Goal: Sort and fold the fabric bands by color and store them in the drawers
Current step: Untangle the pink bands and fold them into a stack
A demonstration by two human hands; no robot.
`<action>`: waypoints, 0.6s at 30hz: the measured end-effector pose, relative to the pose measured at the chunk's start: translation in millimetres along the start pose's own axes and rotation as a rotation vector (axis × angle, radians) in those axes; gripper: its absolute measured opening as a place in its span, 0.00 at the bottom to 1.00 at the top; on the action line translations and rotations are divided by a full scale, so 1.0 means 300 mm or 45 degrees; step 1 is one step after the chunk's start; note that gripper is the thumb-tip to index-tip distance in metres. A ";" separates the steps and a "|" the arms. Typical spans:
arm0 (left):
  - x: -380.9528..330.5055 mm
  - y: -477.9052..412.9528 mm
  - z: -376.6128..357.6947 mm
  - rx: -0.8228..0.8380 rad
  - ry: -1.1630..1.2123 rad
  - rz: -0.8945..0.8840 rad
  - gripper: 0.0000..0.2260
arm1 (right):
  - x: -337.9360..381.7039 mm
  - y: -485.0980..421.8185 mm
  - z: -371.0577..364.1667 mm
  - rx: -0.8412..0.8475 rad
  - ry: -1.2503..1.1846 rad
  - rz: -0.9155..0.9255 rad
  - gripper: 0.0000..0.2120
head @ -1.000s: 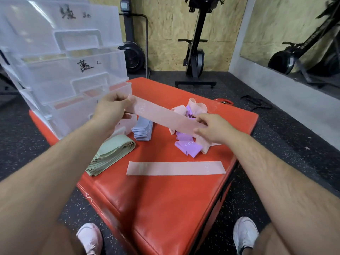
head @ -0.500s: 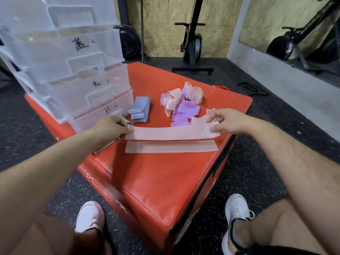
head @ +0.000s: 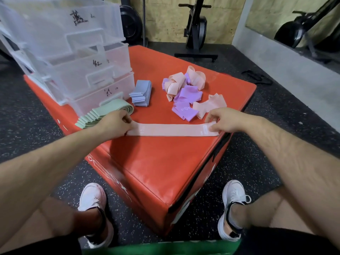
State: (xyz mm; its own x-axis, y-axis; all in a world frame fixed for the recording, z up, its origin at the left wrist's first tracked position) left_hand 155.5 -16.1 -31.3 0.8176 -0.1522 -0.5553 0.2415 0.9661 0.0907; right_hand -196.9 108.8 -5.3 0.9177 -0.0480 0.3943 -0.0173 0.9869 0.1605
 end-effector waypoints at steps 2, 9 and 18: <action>0.003 -0.008 -0.003 -0.006 -0.008 -0.039 0.06 | 0.002 0.002 -0.005 0.028 0.033 0.006 0.12; 0.000 -0.009 -0.009 -0.023 -0.246 -0.369 0.06 | 0.018 0.008 0.011 0.053 0.147 0.098 0.09; -0.106 -0.023 -0.024 -0.089 -0.336 -0.459 0.06 | 0.020 0.006 0.043 -0.013 0.203 0.097 0.06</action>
State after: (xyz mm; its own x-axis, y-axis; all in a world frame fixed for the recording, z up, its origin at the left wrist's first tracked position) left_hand 124.2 -16.4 -20.2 0.7951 -0.5210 -0.3104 0.5071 0.8519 -0.1309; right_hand -196.6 108.4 8.9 0.9652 0.0512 0.2564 -0.0859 0.9883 0.1261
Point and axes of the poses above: each hand's wrist, its own y-axis away from the middle knuckle, its own z-axis out of the back of the hand, x = y × z, the point moved 1 cm from there along -y, towards the middle knuckle, and after that the axes turned 10 degrees about z, right-handed, at the moved point
